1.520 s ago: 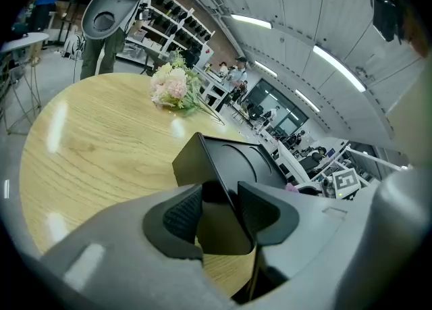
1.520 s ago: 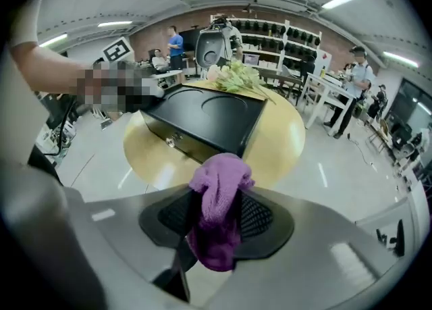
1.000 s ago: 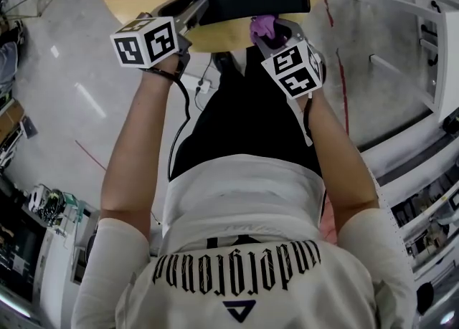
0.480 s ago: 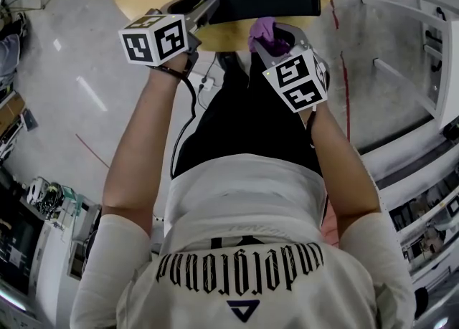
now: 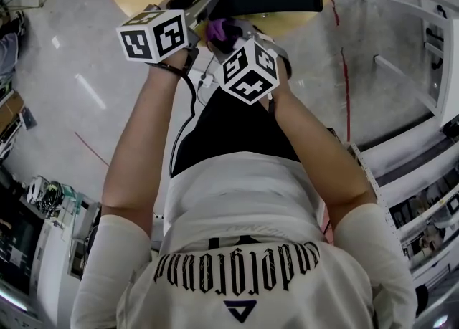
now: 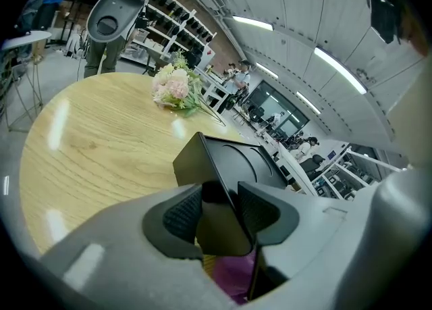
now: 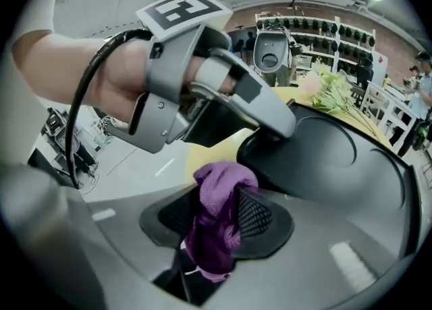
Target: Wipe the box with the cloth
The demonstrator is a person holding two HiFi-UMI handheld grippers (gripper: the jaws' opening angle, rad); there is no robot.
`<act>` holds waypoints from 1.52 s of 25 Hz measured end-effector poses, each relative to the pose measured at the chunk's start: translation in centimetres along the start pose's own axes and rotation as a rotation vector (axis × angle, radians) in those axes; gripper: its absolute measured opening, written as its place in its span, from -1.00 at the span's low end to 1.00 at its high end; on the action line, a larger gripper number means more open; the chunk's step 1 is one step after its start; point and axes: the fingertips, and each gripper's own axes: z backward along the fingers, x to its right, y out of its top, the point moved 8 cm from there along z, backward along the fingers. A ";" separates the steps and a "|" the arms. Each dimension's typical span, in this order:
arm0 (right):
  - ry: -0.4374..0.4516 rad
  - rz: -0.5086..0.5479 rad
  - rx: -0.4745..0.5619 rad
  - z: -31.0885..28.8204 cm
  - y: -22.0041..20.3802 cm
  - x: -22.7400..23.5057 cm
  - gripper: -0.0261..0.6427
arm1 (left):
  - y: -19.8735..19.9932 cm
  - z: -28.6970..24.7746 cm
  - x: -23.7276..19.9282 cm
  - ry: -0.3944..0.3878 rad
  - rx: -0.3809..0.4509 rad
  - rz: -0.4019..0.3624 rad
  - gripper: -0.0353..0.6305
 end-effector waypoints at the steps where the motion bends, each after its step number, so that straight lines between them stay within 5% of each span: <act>1: 0.004 -0.001 0.001 -0.2 0.0 -0.1 -0.45 | 0.1 0.0 -0.1 0.005 0.004 -0.004 -0.35; 13: -0.055 -0.167 0.050 5.9 -2.7 4.9 -0.46 | 0.2 -0.3 0.1 0.002 -0.007 -0.021 -0.35; 26: -0.294 -0.389 -0.002 13.5 -11.8 13.8 -0.47 | 0.3 -0.4 0.1 -0.001 -0.016 -0.035 -0.34; 38: -0.117 -0.250 -0.013 7.5 -7.8 9.7 -0.48 | 0.5 -0.4 0.2 0.019 -0.016 -0.039 -0.34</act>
